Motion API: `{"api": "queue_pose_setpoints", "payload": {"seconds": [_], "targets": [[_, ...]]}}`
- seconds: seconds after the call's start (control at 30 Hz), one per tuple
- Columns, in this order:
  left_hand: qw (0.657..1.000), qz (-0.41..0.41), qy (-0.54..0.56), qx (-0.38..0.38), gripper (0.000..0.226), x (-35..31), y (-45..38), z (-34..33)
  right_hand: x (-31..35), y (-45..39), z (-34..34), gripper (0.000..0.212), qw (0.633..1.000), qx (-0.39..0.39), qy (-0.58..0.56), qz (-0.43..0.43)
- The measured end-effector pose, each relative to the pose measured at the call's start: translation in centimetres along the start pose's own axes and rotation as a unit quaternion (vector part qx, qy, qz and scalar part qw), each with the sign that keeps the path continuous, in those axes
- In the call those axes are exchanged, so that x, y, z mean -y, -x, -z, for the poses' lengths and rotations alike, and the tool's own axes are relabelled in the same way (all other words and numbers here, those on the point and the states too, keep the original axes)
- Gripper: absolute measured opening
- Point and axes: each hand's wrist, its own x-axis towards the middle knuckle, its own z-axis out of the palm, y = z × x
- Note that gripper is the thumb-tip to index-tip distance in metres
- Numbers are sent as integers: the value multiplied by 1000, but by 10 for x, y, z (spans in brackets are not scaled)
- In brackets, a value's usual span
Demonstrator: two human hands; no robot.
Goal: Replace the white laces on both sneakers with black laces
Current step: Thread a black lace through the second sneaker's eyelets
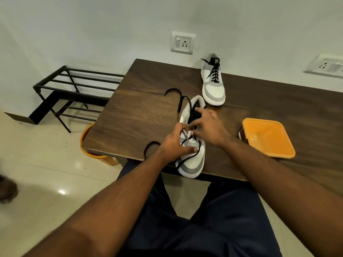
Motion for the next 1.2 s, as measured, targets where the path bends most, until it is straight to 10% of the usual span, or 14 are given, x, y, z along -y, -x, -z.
{"api": "queue_pose_setpoints", "payload": {"seconds": [0.23, 0.43, 0.57, 0.83, 0.97, 1.2], "targets": [[1000, 1, 2, -31, 75, 5, 3, -13, 15, -1, -5, 25, 990, 39, 137, -2], [999, 18, -23, -22, 77, 4, 7, -13, 0, -50, 73, 19, 950, -138, 277, 40], [996, 12, -83, -33, 78, 5, 6, -11, -17, -74, 125, 22, 949, -279, 45, -140], [988, -14, -144, -52, 76, 6, 2, -13, 3, -14, 25, 22, 987, -136, -73, -34], [987, -28, -146, -56, 79, 10, 0, -17, 2, 12, -17, 24, 1000, 4, 17, -22], [986, 1, -157, -54, 81, -3, 4, -15, 13, -2, -4, 25, 965, 2, 241, 100]]}}
